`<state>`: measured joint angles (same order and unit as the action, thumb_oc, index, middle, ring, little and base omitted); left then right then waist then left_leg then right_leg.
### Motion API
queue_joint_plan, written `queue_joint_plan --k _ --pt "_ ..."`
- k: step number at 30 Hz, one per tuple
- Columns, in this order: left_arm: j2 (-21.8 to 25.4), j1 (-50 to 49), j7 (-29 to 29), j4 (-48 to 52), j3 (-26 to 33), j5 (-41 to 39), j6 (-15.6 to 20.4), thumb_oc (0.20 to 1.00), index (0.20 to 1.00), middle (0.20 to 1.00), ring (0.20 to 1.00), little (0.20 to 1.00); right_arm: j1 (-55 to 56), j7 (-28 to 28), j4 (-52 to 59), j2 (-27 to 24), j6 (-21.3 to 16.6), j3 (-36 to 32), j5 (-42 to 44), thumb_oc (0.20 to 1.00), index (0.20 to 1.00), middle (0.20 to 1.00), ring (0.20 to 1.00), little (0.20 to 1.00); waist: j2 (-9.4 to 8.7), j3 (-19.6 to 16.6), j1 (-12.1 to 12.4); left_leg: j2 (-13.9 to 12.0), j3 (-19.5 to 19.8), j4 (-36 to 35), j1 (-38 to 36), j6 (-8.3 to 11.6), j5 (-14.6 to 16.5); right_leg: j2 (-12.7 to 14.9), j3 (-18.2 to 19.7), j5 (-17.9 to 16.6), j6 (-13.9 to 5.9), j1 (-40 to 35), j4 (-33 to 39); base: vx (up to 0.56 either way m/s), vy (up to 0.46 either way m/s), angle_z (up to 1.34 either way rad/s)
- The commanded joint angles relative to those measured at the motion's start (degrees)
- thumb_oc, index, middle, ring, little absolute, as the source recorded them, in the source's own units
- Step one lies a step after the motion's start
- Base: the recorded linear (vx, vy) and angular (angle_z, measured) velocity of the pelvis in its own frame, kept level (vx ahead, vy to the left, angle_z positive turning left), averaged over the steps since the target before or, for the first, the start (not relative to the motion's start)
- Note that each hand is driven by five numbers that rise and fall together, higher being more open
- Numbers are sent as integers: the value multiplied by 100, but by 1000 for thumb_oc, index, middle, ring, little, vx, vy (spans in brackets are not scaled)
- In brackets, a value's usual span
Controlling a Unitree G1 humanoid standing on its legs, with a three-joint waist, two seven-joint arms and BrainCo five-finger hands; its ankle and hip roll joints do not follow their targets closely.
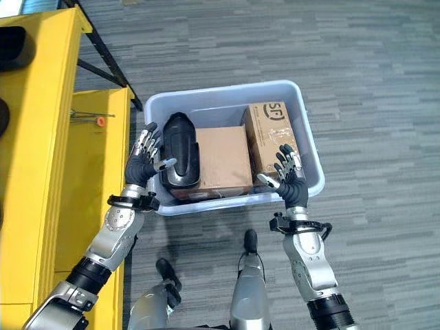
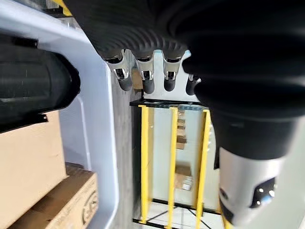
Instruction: Move parts from the plastic box to the shelf.
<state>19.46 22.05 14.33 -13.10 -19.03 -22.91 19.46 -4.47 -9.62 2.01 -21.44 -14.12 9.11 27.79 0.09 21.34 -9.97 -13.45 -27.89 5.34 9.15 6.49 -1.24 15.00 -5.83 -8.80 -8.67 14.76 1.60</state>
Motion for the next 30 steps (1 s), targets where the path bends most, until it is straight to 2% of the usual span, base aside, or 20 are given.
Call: queue_joint_plan --k 1,2,3,11,13,15,19,20,23,30 --pt "68 577 445 -329 62 385 394 1000 1000 1000 1000 1000 -136 -138 737 -221 -442 -119 -112 1000 1000 1000 1000 1000 -63 23 -94 -730 420 196 14 507 -362 631 -2 261 -409 -123 -589 -5 -2 -20" --pt "67 594 452 -341 65 390 402 1000 1000 1000 1000 1000 -147 -138 741 -222 -443 -118 -112 1000 1000 1000 1000 1000 -72 49 -96 -740 357 195 63 432 -463 624 -3 168 -366 -65 -585 68 18 -15" --pt "37 706 555 -518 64 439 386 1000 1000 1000 1000 1000 -167 -156 732 -208 -459 -99 -101 1000 1000 1000 1000 1000 -65 61 -135 -732 384 165 4 517 -367 620 29 254 -413 -70 -597 -4 1 -9" --pt "54 1342 1275 -1654 214 802 222 1000 1000 1000 1000 1000 -310 -274 673 -241 -564 64 -120 1000 1000 1000 1000 1000 -157 257 -344 -801 174 95 18 584 -463 497 245 185 -377 267 -638 -7 3 -15" --pt "53 1346 1276 -1659 214 803 225 1000 1000 1000 1000 1000 -313 -274 672 -242 -565 64 -120 1000 1000 1000 1000 1000 -157 258 -342 -801 172 95 18 584 -463 497 248 185 -376 270 -639 -11 3 -12" --pt "218 1579 1601 -2016 269 1110 218 1000 1000 1000 1000 1000 -335 -272 643 -272 -623 131 -63 1000 1000 1000 1000 1000 -205 293 -407 -845 117 52 38 628 -536 462 304 162 -377 395 -645 -16 0 -5" --pt "252 1715 1648 -2356 272 1074 185 1000 1000 1000 1000 1000 -354 -258 635 -292 -649 155 -25 1000 1000 1000 1000 1000 -236 298 -426 -856 82 30 55 644 -552 432 323 152 -373 448 -640 -7 -6 -7" --pt "404 2064 1819 -3063 297 1088 56 1000 1000 1000 1000 1000 -399 -232 627 -320 -700 301 62 1000 1000 1000 1000 1000 -301 348 -497 -887 68 14 120 680 -613 366 386 138 -364 593 -677 -28 -12 -7" --pt "510 2429 1963 -3587 327 1035 17 1000 1000 1000 1000 1000 -377 -216 666 -417 -751 417 110 1000 1000 1000 1000 1000 -346 400 -565 -914 46 -14 175 707 -640 314 434 130 -345 707 -693 -20 -11 -15" --pt "641 2801 1990 -4180 243 1106 -118 1000 1000 1000 1000 1000 -419 -232 670 -500 -822 486 171 1000 1000 1000 1000 1000 -416 483 -663 -947 23 2 327 734 -651 233 493 109 -336 941 -732 -14 -1 -10"
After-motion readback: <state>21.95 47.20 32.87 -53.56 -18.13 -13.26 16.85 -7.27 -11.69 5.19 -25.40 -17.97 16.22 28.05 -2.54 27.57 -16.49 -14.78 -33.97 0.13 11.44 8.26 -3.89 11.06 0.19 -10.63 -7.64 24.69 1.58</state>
